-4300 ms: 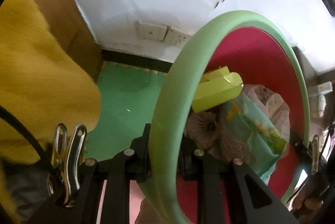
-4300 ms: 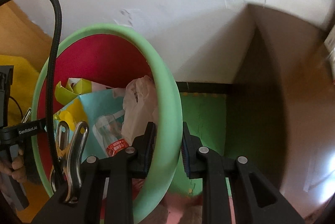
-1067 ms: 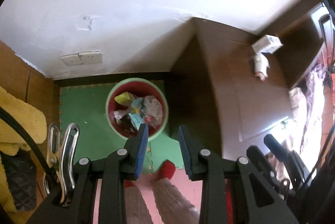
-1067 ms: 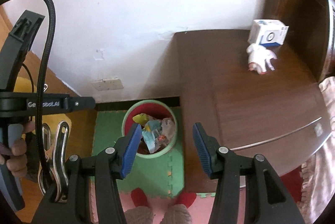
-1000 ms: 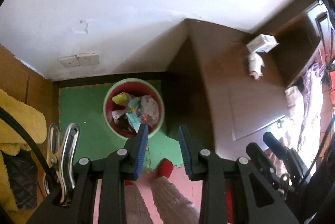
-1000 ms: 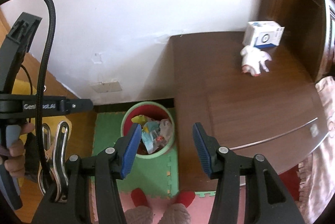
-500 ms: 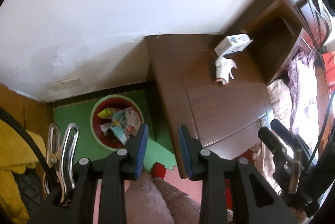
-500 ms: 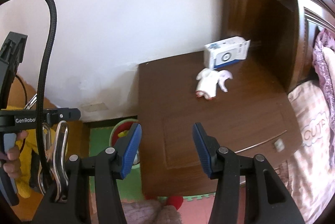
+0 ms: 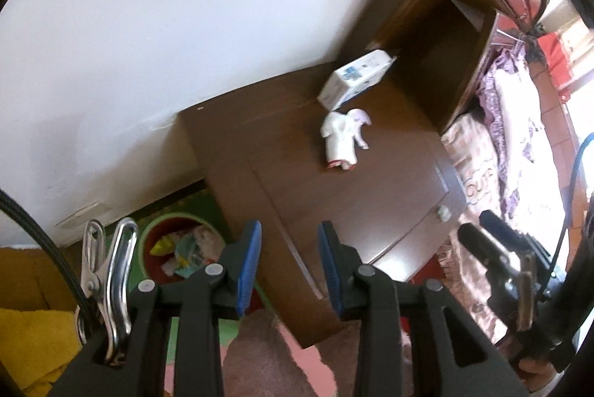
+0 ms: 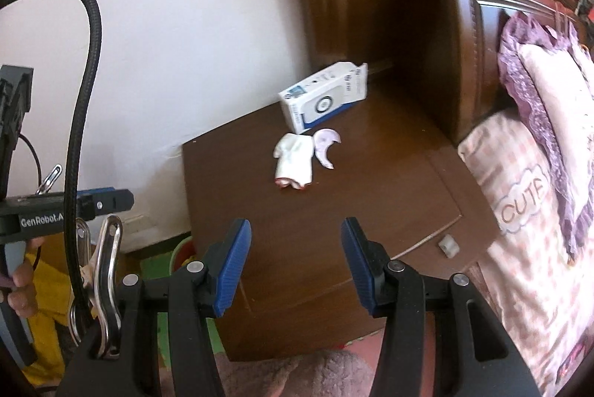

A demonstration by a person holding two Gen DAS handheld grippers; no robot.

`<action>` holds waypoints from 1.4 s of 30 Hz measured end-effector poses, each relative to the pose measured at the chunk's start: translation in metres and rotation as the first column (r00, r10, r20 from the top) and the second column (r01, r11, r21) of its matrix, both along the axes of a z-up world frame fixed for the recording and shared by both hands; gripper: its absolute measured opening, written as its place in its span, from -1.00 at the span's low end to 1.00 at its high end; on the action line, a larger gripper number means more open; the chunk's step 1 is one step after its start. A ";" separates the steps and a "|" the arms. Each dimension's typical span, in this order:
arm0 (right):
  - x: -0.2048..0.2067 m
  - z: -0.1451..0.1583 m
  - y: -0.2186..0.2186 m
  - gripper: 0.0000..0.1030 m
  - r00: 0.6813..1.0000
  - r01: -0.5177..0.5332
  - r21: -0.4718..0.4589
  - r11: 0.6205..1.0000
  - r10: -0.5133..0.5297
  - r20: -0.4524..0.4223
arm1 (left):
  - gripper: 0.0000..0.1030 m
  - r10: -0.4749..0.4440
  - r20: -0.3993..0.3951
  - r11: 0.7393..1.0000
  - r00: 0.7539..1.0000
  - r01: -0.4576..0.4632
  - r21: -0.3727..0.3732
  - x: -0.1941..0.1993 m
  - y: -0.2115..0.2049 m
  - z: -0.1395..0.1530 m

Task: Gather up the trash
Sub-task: 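Move both open grippers back up to the nightstand, then lower the left gripper onto the white cloth glove and close it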

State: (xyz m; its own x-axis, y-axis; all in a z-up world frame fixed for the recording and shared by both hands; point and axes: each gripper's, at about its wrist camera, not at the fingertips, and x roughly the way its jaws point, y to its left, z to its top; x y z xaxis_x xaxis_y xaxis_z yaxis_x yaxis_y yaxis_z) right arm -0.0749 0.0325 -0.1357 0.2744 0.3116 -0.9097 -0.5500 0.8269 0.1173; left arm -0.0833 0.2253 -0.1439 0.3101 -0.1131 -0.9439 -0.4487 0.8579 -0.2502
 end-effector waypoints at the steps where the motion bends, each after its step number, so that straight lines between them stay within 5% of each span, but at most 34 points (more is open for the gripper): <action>1: 0.003 0.001 -0.001 0.01 1.000 0.002 -0.005 1.000 -0.002 0.001 | -0.33 -0.006 -0.002 1.000 1.000 0.006 -0.007 0.005 -0.001 -0.001; 14: 0.060 -0.033 -0.029 0.01 0.996 0.003 -0.031 1.000 -0.006 -0.090 | -0.21 0.029 -0.076 0.999 0.997 -0.032 -0.040 0.093 -0.034 -0.052; 25: 0.110 -0.078 -0.055 0.01 0.981 -0.068 -0.062 0.996 0.055 -0.183 | -0.16 0.090 -0.160 0.994 0.983 -0.098 -0.040 0.170 -0.051 -0.123; 42: 0.165 -0.111 -0.081 0.01 0.959 -0.116 -0.079 0.990 0.091 -0.268 | -0.17 0.151 -0.241 0.988 0.959 -0.144 0.048 0.197 -0.056 -0.172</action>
